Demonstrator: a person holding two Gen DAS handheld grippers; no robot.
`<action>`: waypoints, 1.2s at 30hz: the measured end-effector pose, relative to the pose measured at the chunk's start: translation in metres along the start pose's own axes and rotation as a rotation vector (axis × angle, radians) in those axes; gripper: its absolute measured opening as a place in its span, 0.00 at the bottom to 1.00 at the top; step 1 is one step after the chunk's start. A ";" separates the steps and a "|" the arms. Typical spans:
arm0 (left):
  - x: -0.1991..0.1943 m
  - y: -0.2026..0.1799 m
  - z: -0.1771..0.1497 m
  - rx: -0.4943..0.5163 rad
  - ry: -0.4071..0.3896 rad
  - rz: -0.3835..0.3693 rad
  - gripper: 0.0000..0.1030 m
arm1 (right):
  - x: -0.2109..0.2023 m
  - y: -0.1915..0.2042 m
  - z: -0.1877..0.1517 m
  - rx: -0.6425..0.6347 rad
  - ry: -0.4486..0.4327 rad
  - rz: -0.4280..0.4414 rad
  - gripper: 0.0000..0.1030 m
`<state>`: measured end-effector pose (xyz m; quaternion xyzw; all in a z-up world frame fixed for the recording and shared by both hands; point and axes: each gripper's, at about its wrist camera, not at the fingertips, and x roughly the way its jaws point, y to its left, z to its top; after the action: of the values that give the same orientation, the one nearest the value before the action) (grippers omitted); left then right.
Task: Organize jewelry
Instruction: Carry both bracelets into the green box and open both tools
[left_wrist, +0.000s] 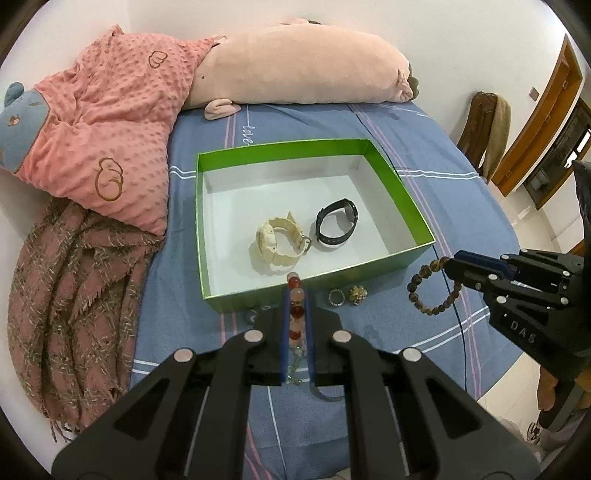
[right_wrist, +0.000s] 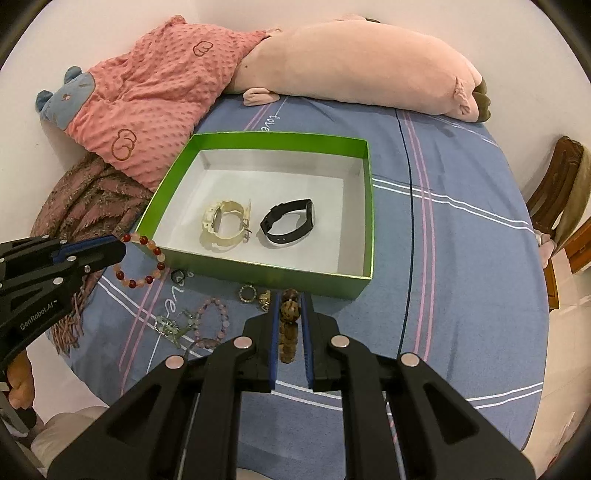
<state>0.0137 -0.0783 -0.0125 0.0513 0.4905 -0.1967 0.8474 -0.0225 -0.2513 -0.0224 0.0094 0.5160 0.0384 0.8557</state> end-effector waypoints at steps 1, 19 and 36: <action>-0.001 0.000 0.001 -0.002 -0.004 0.003 0.07 | 0.000 0.001 0.001 -0.003 -0.002 0.000 0.11; 0.002 -0.002 0.076 -0.059 -0.104 0.064 0.07 | -0.004 -0.008 0.090 0.016 -0.138 -0.060 0.11; 0.088 0.015 0.086 -0.084 0.049 0.084 0.07 | 0.080 -0.016 0.091 0.034 0.038 -0.074 0.11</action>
<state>0.1277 -0.1135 -0.0451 0.0411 0.5164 -0.1386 0.8440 0.0964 -0.2592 -0.0515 0.0041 0.5327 -0.0017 0.8463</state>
